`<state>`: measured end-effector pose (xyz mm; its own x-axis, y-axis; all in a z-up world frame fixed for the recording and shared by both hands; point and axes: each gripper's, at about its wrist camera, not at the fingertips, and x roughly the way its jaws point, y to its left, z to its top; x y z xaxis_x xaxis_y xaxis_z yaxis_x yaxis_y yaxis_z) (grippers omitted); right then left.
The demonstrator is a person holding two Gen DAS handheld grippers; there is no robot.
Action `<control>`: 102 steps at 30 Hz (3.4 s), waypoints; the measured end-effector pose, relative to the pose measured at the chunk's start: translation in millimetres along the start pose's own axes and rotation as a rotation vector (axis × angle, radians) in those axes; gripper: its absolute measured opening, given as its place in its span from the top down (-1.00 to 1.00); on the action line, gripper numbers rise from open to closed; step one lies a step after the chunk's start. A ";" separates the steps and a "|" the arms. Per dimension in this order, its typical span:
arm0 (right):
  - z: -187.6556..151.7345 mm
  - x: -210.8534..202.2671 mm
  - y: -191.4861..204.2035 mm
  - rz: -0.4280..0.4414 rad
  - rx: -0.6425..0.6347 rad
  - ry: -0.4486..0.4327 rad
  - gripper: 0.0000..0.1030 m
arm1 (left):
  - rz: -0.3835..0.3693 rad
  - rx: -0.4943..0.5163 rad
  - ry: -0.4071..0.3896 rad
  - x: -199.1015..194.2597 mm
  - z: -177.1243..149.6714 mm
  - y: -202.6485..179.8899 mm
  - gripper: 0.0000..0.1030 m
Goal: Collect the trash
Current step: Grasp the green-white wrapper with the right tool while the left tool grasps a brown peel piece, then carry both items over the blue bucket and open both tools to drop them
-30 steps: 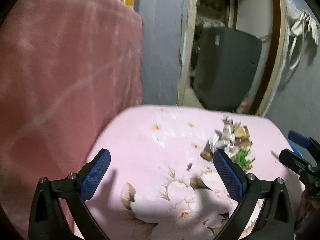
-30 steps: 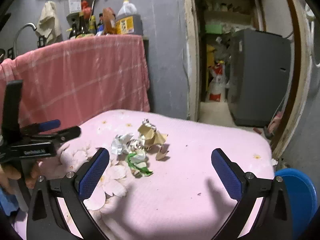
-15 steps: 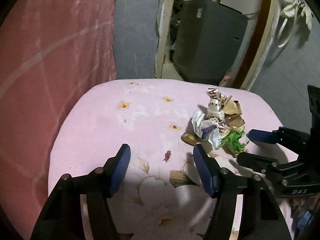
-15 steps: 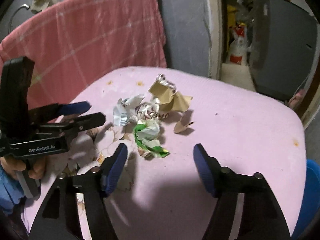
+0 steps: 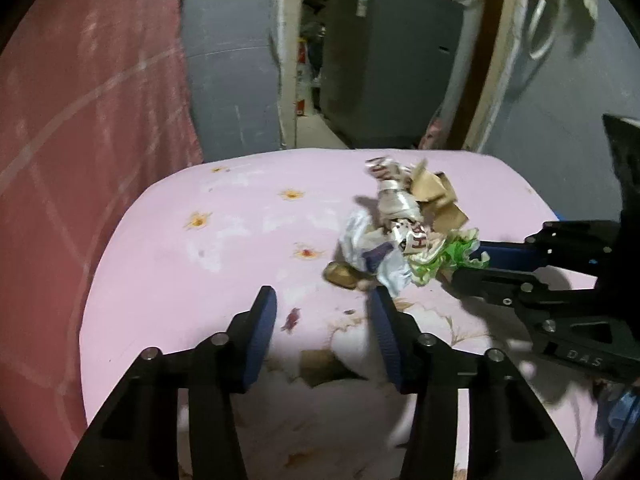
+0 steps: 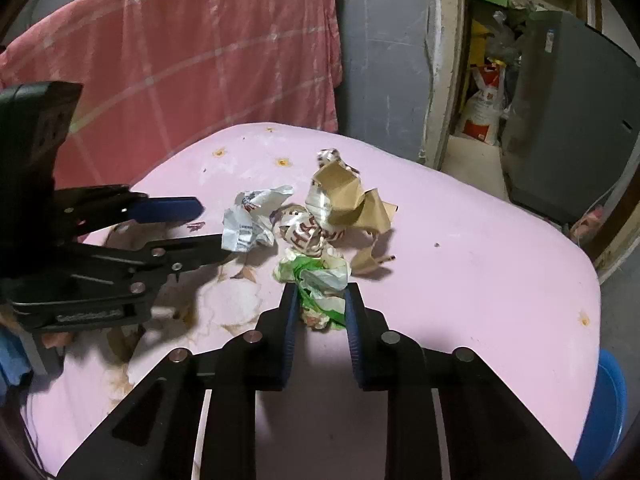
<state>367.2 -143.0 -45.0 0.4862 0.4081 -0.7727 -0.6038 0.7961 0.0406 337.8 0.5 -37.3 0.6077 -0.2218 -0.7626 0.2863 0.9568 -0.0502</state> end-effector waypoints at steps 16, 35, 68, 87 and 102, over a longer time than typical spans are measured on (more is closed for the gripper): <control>-5.9 -6.9 -3.7 0.011 0.035 -0.036 0.71 | -0.049 0.025 0.050 22.4 8.4 -5.8 0.65; -51.7 -65.1 -7.4 0.022 0.152 -0.255 0.73 | -0.069 -0.076 -0.036 -24.9 -41.2 -25.5 0.66; -119.3 -220.5 -52.6 -0.356 0.249 -0.888 0.73 | -0.177 -0.048 -0.632 -122.1 21.0 -157.9 0.66; -177.0 -230.9 -140.5 -0.500 0.484 -0.765 0.72 | -0.332 0.023 -0.436 -47.9 55.9 -258.8 0.66; -195.7 -200.1 -175.2 -0.429 0.623 -0.592 0.66 | -0.346 -0.017 -0.216 24.5 57.7 -277.5 0.65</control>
<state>252.1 -451.6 -21.4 0.9308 0.0506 -0.3621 0.0609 0.9551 0.2898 316.0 -281.3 -4.8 0.6198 -0.5641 -0.5457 0.4903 0.8212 -0.2920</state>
